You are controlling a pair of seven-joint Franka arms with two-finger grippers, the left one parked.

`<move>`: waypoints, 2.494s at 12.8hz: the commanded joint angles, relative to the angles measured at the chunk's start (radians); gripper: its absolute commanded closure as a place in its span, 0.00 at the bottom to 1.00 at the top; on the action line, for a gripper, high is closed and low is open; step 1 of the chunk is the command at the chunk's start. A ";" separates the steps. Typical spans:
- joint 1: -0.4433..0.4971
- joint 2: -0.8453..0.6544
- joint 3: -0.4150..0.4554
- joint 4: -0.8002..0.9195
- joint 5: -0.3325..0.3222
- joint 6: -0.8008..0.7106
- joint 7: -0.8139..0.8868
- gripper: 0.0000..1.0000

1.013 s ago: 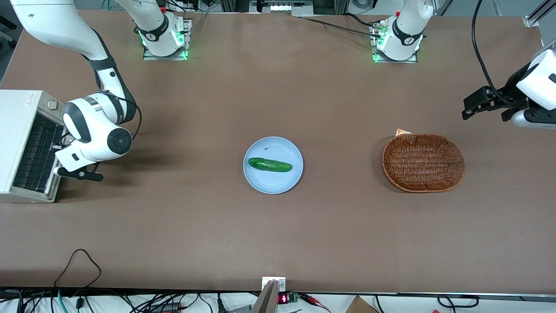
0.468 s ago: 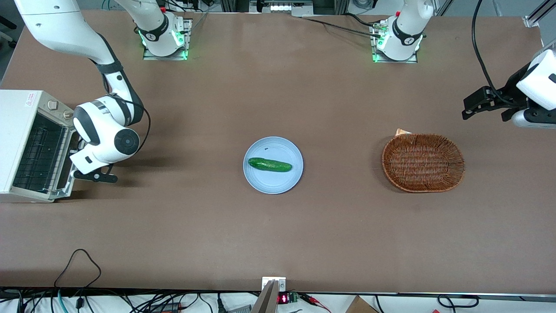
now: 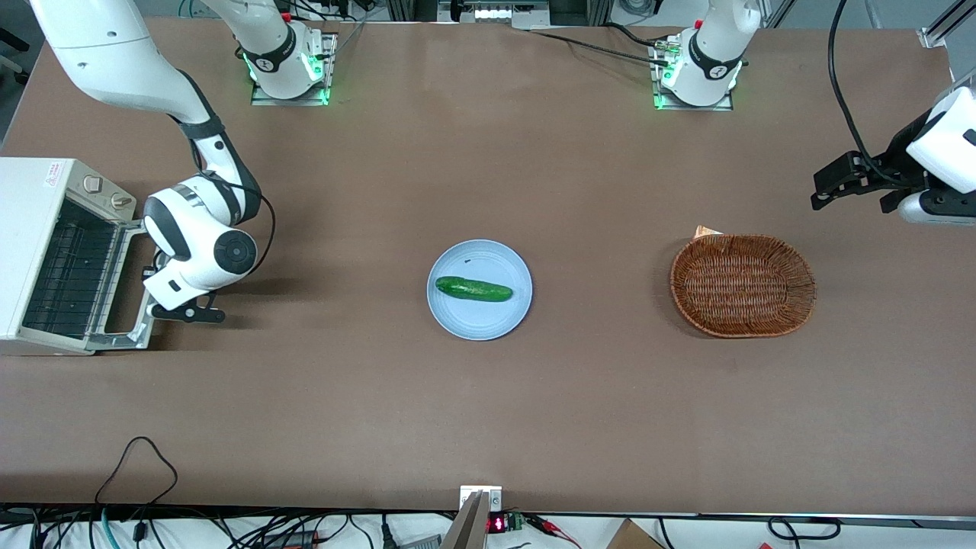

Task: Open oven door with right arm only

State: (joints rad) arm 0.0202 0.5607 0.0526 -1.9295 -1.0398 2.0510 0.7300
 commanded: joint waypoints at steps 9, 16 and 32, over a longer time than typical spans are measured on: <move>-0.016 0.068 -0.013 0.006 -0.002 -0.018 -0.007 0.99; -0.002 0.097 0.023 0.043 0.090 -0.022 -0.011 0.98; -0.040 -0.126 0.064 0.446 0.889 -0.512 -0.462 0.00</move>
State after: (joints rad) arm 0.0047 0.4868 0.1144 -1.4844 -0.2386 1.5548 0.2983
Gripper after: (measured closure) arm 0.000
